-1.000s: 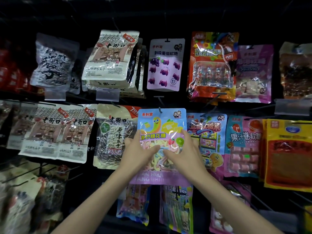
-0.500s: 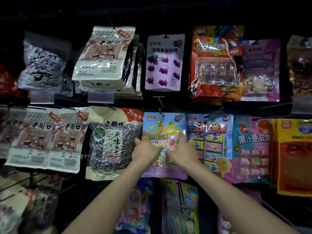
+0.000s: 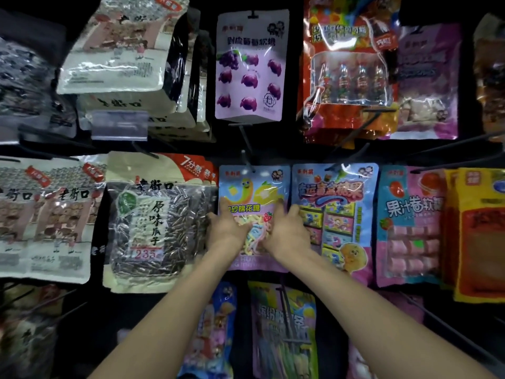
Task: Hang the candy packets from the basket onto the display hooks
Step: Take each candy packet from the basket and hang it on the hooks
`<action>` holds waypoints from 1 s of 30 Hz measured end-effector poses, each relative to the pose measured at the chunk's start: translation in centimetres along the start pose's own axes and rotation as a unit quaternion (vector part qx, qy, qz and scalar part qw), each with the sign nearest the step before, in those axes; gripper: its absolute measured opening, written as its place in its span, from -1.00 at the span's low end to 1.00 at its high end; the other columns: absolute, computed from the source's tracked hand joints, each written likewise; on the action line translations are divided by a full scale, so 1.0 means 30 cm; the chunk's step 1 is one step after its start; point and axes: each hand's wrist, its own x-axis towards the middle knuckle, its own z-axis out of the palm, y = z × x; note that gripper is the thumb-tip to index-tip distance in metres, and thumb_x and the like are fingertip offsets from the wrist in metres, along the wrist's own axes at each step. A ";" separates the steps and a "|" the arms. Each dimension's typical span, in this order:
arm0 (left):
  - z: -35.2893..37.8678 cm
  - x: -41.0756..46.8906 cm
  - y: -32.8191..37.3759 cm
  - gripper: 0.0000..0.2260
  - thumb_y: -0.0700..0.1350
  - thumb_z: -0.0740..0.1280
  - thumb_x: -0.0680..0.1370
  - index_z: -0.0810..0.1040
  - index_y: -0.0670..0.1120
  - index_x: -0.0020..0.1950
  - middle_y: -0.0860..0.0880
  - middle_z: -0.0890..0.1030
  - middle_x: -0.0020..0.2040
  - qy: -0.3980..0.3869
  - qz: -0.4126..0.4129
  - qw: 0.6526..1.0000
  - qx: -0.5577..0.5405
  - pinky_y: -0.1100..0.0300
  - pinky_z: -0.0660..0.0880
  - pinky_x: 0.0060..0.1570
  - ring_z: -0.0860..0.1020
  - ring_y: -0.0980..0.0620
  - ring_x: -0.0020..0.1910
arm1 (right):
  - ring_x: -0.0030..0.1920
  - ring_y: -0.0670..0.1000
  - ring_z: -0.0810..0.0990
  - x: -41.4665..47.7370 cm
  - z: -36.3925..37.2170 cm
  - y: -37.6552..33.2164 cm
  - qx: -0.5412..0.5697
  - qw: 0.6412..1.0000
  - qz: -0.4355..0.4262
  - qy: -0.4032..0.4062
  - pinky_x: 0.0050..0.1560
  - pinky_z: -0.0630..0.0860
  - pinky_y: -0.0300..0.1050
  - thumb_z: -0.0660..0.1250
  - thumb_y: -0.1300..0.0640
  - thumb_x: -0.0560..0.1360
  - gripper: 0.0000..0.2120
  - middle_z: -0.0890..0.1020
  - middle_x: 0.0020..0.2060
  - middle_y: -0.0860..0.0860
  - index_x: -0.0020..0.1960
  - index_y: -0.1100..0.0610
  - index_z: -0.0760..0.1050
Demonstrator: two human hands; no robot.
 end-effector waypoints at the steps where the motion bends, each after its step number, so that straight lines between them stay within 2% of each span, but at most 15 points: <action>1: 0.007 0.000 -0.002 -0.08 0.14 0.50 0.54 -0.05 0.11 0.69 -0.29 0.24 0.53 0.006 0.004 1.000 0.010 -0.16 0.56 0.26 0.53 -0.35 0.32 | 0.36 0.24 0.42 0.001 0.003 -0.003 -0.014 1.000 0.000 0.002 0.12 0.59 0.08 0.59 -0.09 0.43 0.06 0.25 0.37 0.19 0.64 0.15 -0.02; 3: 0.016 -0.006 -0.008 -0.09 0.17 0.47 0.55 -0.08 0.11 0.68 -0.28 0.28 0.52 0.018 0.014 0.999 0.033 -0.19 0.59 0.20 0.56 -0.33 0.28 | 0.38 0.27 0.42 0.001 0.011 -0.009 -0.030 1.000 0.000 0.002 0.13 0.59 0.09 0.57 -0.10 0.45 0.09 0.23 0.41 0.22 0.66 0.18 -0.10; 7: 0.020 -0.035 -0.005 -0.13 0.13 0.40 0.62 -0.15 0.05 0.70 -0.32 0.32 0.50 0.020 0.024 0.996 0.087 -0.16 0.58 0.18 0.54 -0.32 0.29 | 0.37 0.26 0.42 -0.016 0.017 -0.019 -0.057 0.998 0.003 0.026 0.09 0.61 0.05 0.57 -0.13 0.45 0.09 0.25 0.37 0.21 0.65 0.20 -0.08; 9: 0.018 -0.063 0.006 -0.08 0.05 0.41 0.62 -0.22 -0.01 0.70 -0.39 0.24 0.54 0.011 0.028 0.990 0.140 -0.15 0.54 0.21 0.48 -0.33 0.37 | 0.34 0.24 0.43 -0.027 0.019 -0.024 -0.068 0.997 0.003 0.035 0.04 0.62 0.02 0.57 -0.15 0.43 0.11 0.24 0.36 0.21 0.65 0.22 -0.08; 11: 0.020 -0.102 0.012 -0.05 0.00 0.43 0.61 -0.25 -0.06 0.69 -0.43 0.08 0.59 0.001 0.045 0.979 0.201 -0.10 0.55 0.19 0.42 -0.35 0.44 | 0.33 0.25 0.43 -0.035 0.016 -0.031 -0.062 0.997 0.006 0.033 0.01 0.62 0.03 0.60 -0.13 0.40 0.13 0.23 0.35 0.22 0.64 0.21 -0.07; 14: 0.030 -0.144 -0.006 -0.09 -0.07 0.43 0.61 -0.19 -0.05 0.70 -0.37 -0.03 0.63 -0.003 0.099 0.959 0.265 -0.06 0.58 0.16 0.34 -0.31 0.49 | 0.32 0.26 0.42 -0.045 0.014 -0.042 -0.056 0.998 0.003 0.022 -0.01 0.61 0.06 0.61 -0.03 0.41 0.10 0.21 0.35 0.23 0.64 0.16 -0.06; 17: 0.023 -0.156 -0.029 -0.12 -0.14 0.41 0.60 -0.17 -0.01 0.70 -0.27 -0.07 0.66 -0.024 0.128 0.957 0.259 -0.09 0.54 0.22 0.31 -0.28 0.51 | 0.31 0.26 0.43 -0.058 0.014 -0.050 -0.049 0.999 -0.013 0.012 -0.02 0.61 0.08 0.60 0.12 0.44 0.01 0.22 0.38 0.24 0.63 0.10 -0.02; 21: 0.002 -0.158 -0.052 -0.18 -0.08 0.34 0.64 -0.15 0.01 0.71 -0.22 -0.13 0.69 -0.058 0.143 0.959 0.237 -0.10 0.50 0.26 0.35 -0.27 0.50 | 0.34 0.26 0.42 -0.086 0.009 -0.057 -0.043 0.999 -0.027 -0.016 -0.02 0.59 0.08 0.52 0.24 0.48 -0.10 0.26 0.39 0.21 0.62 0.06 0.03; 27: -0.056 -0.154 -0.061 -0.18 -0.03 0.36 0.60 -0.08 -0.03 0.72 -0.20 -0.18 0.69 -0.123 0.143 0.958 0.215 -0.06 0.41 0.44 0.31 -0.28 0.54 | 0.35 0.27 0.45 -0.120 -0.009 -0.034 0.006 0.996 -0.045 -0.074 0.15 0.56 0.13 0.46 0.18 0.52 -0.23 0.26 0.42 0.18 0.61 0.10 0.14; 30: -0.093 -0.161 -0.067 -0.17 -0.07 0.42 0.55 0.03 -0.08 0.71 -0.24 -0.05 0.68 -0.160 0.135 0.955 0.211 -0.02 0.36 0.49 0.32 -0.28 0.54 | 0.33 0.25 0.48 -0.133 -0.045 -0.021 0.021 0.992 -0.047 -0.116 0.21 0.58 0.11 0.46 0.12 0.51 -0.33 0.31 0.40 0.15 0.56 0.08 0.27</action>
